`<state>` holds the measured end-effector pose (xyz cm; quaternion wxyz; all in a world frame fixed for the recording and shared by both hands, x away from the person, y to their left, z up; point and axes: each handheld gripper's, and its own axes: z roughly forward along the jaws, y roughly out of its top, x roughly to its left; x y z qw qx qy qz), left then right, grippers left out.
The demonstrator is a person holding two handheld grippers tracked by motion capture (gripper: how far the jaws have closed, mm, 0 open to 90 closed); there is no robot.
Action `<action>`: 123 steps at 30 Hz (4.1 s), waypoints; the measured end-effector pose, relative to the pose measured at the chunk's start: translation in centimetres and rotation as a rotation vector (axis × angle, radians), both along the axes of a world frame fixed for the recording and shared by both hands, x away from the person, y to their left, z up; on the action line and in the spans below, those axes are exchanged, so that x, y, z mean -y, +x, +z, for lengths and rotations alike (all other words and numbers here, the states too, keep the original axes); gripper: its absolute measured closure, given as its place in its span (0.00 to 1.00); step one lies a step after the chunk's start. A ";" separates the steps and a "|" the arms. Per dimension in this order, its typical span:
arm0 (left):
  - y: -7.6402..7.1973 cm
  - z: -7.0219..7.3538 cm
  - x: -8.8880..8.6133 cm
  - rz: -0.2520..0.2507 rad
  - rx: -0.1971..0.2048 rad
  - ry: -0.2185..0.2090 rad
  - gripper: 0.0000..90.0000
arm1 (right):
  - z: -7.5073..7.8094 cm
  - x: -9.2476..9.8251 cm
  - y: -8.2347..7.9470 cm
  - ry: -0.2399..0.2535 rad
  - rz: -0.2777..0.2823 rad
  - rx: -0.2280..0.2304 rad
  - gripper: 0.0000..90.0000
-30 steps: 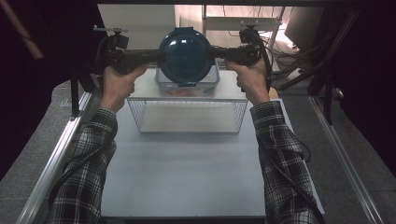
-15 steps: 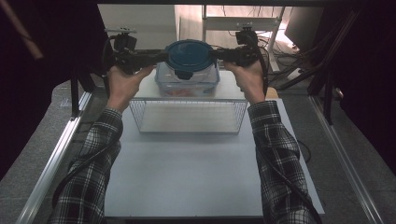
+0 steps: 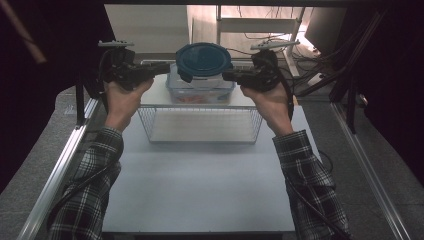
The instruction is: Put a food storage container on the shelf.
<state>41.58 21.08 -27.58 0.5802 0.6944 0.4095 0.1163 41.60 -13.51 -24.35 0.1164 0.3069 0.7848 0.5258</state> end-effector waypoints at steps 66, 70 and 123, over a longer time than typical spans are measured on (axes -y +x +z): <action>-8.5 -10.8 3.5 -0.088 -0.010 0.213 0.09 | -10.8 1.2 -4.5 -0.104 0.038 0.021 0.06; -8.9 -11.6 3.5 -0.088 -0.007 0.217 0.08 | -11.6 1.4 -4.9 -0.120 0.039 0.030 0.05; -13.6 -21.3 5.1 -0.142 -0.052 0.232 0.04 | -20.8 3.4 -9.5 -0.230 0.013 -0.026 0.00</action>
